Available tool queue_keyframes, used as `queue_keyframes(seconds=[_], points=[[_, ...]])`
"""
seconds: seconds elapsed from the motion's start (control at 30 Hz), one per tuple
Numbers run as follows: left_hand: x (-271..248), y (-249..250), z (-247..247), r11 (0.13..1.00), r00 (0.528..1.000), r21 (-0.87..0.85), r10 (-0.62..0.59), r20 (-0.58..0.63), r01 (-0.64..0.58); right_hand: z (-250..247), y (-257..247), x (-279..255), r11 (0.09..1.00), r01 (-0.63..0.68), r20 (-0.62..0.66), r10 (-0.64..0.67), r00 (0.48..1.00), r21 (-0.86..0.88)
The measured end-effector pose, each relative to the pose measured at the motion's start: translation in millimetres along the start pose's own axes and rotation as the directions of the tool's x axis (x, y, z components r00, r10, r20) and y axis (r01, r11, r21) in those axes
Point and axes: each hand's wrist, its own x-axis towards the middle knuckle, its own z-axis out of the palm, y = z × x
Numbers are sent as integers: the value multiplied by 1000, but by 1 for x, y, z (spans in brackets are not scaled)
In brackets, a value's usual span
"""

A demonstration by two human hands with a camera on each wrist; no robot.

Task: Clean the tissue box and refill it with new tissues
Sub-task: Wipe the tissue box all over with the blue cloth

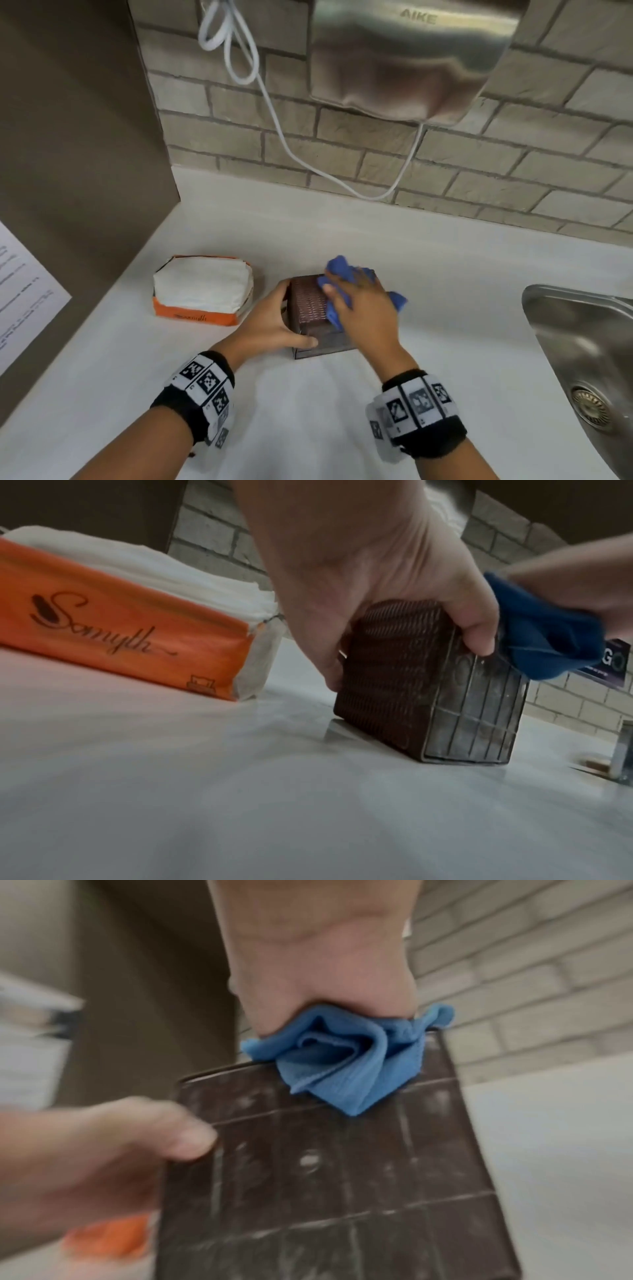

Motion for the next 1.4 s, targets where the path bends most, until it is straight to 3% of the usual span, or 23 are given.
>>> queue_keyframes(seconds=[0.07, 0.13, 0.2, 0.3, 0.4, 0.47, 0.57, 0.63, 0.7, 0.8, 0.87, 0.93, 1.0, 1.07, 1.13, 1.23, 1.33, 1.4], points=[[1, 0, 0, 1000, 1000, 15, -4, -27, 4, -8, 17, 5, 980, -180, 1, 180, 984, 85], [1, -1, 1, 1000, 999, 22, 14, -33, -13, -2, 13, 7, 962, -272, -31, 273, 962, 28], [3, -2, 2, 1000, 998, 8, 23, -54, -22, 6, -18, 3, 968, -223, -98, 212, 972, -117], [-1, 3, 0, 997, 997, 59, 49, -59, -46, 27, -60, -5, 992, 31, -38, -36, 999, -119], [-3, 4, -4, 997, 997, 22, 71, -38, -70, 18, -45, -5, 986, 145, -67, -151, 986, -88], [-1, -4, -7, 998, 999, -62, 0, -36, -3, 0, -14, 0, 1000, 15, -108, -14, 994, 8], [0, -6, -9, 997, 999, -65, -49, -21, 48, -10, 20, 10, 937, -300, -6, 306, 952, 179], [3, -5, -9, 997, 998, -56, -58, -19, 57, 3, 10, 12, 928, -366, -64, 371, 927, 73], [3, -2, -7, 999, 999, -44, -27, -36, 26, 16, -27, 8, 957, -275, -123, 264, 957, -93], [0, 2, -6, 997, 995, 70, 30, -98, -23, 32, -73, 0, 997, -21, -113, 12, 994, -81], [-2, 3, -7, 996, 994, 78, 46, -98, -38, 28, -74, -1, 994, 105, -87, -107, 990, -25], [-2, 0, -9, 1000, 998, 4, 20, -53, -19, 14, -46, 1, 992, 117, -123, -122, 985, -48], [0, -4, -10, 998, 998, -55, -33, -47, 31, -3, -8, 7, 998, -53, -50, 55, 997, 33], [2, -4, -9, 998, 997, -30, -59, -39, 58, -7, 20, 14, 951, -267, 10, 269, 963, 156], [4, -5, -9, 997, 997, -34, -71, -40, 69, 2, 18, 15, 936, -334, -72, 343, 936, 115], [3, -2, -9, 998, 998, -44, -40, -54, 37, 21, -28, 7, 979, -172, -240, 142, 960, -110], [-1, 5, -7, 1000, 995, -15, -2, -102, 0, 38, -64, -5, 992, 76, -171, -91, 981, -96], [-2, 2, -8, 1000, 995, -13, 4, -98, -6, 35, -57, -5, 987, 147, -163, -155, 974, -59]])
